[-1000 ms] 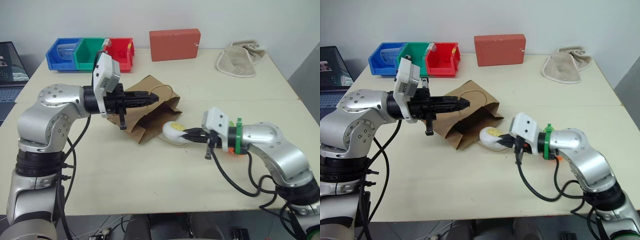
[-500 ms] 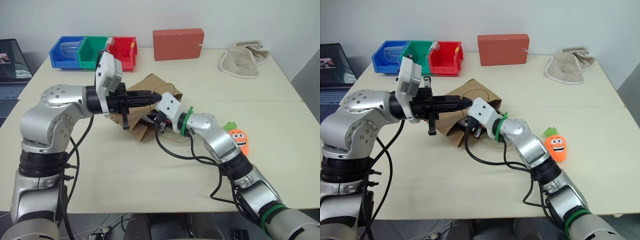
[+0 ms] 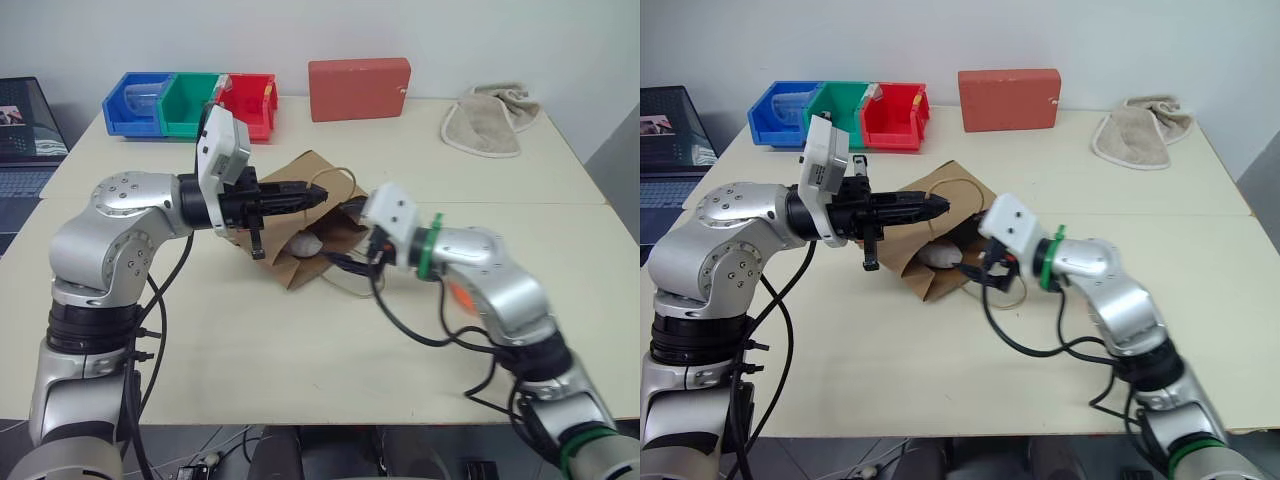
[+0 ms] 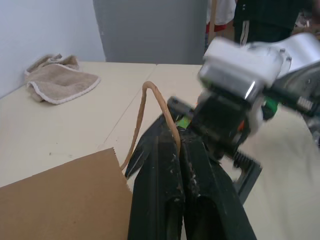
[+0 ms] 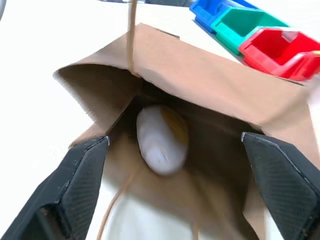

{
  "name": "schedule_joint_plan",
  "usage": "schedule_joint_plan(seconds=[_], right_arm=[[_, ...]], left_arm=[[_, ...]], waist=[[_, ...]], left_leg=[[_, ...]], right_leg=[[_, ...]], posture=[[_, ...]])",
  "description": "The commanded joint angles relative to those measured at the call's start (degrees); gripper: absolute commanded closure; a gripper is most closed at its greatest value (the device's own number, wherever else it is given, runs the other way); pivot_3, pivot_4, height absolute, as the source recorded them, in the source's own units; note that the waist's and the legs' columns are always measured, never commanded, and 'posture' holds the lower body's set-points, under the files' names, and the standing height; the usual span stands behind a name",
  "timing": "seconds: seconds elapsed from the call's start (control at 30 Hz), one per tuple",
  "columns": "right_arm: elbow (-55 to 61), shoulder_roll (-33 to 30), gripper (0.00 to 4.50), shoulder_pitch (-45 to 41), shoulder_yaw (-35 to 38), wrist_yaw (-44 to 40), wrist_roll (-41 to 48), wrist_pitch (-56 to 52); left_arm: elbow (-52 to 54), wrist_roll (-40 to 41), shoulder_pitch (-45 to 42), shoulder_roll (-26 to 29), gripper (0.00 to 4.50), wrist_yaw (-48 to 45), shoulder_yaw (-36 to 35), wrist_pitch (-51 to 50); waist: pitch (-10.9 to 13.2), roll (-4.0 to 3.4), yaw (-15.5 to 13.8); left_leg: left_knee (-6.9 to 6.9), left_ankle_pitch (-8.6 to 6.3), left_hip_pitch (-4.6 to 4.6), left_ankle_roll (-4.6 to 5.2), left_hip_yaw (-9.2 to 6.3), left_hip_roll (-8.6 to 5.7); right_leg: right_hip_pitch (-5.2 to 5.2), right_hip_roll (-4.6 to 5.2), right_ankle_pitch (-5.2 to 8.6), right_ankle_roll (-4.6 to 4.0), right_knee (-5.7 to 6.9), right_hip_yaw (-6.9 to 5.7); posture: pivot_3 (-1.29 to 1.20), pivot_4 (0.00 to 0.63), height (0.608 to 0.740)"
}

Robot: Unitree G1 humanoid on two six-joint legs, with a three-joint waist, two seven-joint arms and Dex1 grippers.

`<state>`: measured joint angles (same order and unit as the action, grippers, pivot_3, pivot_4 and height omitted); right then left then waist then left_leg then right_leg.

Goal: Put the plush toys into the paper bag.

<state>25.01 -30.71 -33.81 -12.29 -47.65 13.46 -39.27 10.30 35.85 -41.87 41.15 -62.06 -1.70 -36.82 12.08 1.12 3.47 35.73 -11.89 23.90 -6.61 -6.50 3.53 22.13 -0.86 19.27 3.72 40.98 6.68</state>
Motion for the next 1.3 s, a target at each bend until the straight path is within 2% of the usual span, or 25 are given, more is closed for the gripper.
schedule_joint_plan(seconds=[0.03, 0.17, 0.23, 0.37, 0.5, 0.67, 0.8, 0.93, 1.13, 1.23, 1.3], right_arm=[[7.9, -10.2, 0.01, 4.8, 8.6, -9.0, 7.8, -2.1], [5.9, -22.9, 0.01, 12.6, 13.6, -11.3, 5.0, -0.6], [3.8, -26.3, 0.01, 15.3, 13.9, -10.4, 2.3, 1.5], [0.1, -29.9, 0.01, 19.3, 12.5, -9.7, -2.1, 5.6], [-4.7, -27.6, 0.01, 19.4, 9.1, -6.2, -5.7, 6.8], [-9.3, -28.0, 1.67, 19.1, 6.2, -5.0, -11.3, 11.3], [-10.3, -27.0, 3.14, 18.8, 6.4, -5.4, -11.3, 12.9], [-10.6, -26.5, 4.39, 18.5, 6.7, -5.9, -10.8, 14.9], [-3.6, -22.5, 4.49, 14.0, 7.8, -8.9, -3.3, 11.5], [1.6, -18.2, 4.49, 8.6, 5.9, -9.3, 1.3, 6.2], [1.1, -13.8, 4.49, 4.5, 3.1, -7.5, 1.0, 4.7]], left_arm=[[0.6, -0.1, -0.5, 0.1, 4.5, -0.2, -0.6, 1.1], [0.3, -0.4, -0.2, 0.2, 4.5, -0.6, -0.5, 1.6], [0.1, -0.5, -0.2, 0.3, 4.5, -0.7, -0.4, 1.7], [0.0, -0.6, -0.4, 0.2, 4.5, -0.9, -0.4, 1.8], [0.0, -0.4, -0.4, 0.2, 4.5, -1.0, -0.6, 1.6], [0.5, -0.4, -0.1, 0.9, 4.5, -1.0, -1.0, 1.3], [0.9, -0.4, 0.3, 1.2, 4.5, -0.6, -1.2, 1.1], [1.2, -0.4, 0.5, 1.4, 4.5, -0.5, -1.3, 1.0], [0.8, 0.1, 0.0, 1.9, 4.5, -0.7, -1.5, 0.6], [0.2, 0.4, -1.0, 2.0, 4.5, -1.0, -1.6, 0.3], [-0.6, 2.2, -2.3, 0.7, 4.5, -0.1, -2.7, -1.0]], waist=[[0.0, 0.0, -0.3], [0.0, 0.0, -0.4], [0.0, 0.01, -0.2], [0.0, 0.0, 0.0], [0.0, 0.01, 0.0], [0.0, 0.0, -0.2], [0.0, 0.01, -0.2], [0.0, 0.01, -0.2], [0.0, 0.0, 0.0], [0.0, -0.01, 0.2], [0.0, 0.0, 0.1]], left_leg=[[0.0, 0.0, 0.01, 0.01, 0.01, -0.01], [0.03, -0.01, -0.01, 0.02, 0.05, -0.02], [0.06, -0.01, -0.02, 0.03, 0.09, -0.02], [0.13, -0.01, -0.07, 0.03, 0.24, -0.01], [0.22, -0.01, -0.05, 0.03, 0.26, -0.02], [0.23, -0.01, -0.04, 0.02, 0.25, -0.03], [0.23, -0.01, -0.05, 0.02, 0.24, -0.02], [0.26, -0.01, -0.07, 0.02, 0.23, -0.02], [0.24, -0.01, -0.08, 0.02, 0.23, -0.01], [0.23, -0.01, -0.07, 0.02, 0.21, 0.01], [0.23, 0.0, -0.07, 0.02, 0.17, 0.01]], right_leg=[[-0.01, 0.0, 0.0, 0.0, -0.04, 0.0], [-0.03, 0.01, 0.0, 0.01, -0.08, 0.06], [-0.03, 0.0, 0.0, 0.01, -0.09, 0.1], [-0.03, -0.01, 0.01, 0.03, -0.09, 0.24], [-0.05, 0.0, -0.02, 0.07, -0.1, 0.27], [-0.05, 0.0, -0.02, 0.07, -0.1, 0.27], [-0.06, 0.0, -0.02, 0.07, -0.09, 0.26], [-0.1, 0.0, -0.03, 0.09, -0.1, 0.26], [-0.1, -0.01, -0.03, 0.09, -0.08, 0.26], [-0.08, -0.02, -0.03, 0.08, -0.07, 0.24], [-0.09, -0.02, -0.03, 0.08, -0.05, 0.2]], posture=[[0.0, 0.15, 0.74], [0.0, 0.15, 0.74], [0.0, 0.15, 0.74], [0.0, 0.15, 0.74], [0.0, 0.15, 0.74], [0.0, 0.15, 0.74], [0.0, 0.15, 0.74], [0.0, 0.15, 0.74], [0.0, 0.15, 0.74], [0.0, 0.15, 0.74], [0.0, 0.15, 0.74]])
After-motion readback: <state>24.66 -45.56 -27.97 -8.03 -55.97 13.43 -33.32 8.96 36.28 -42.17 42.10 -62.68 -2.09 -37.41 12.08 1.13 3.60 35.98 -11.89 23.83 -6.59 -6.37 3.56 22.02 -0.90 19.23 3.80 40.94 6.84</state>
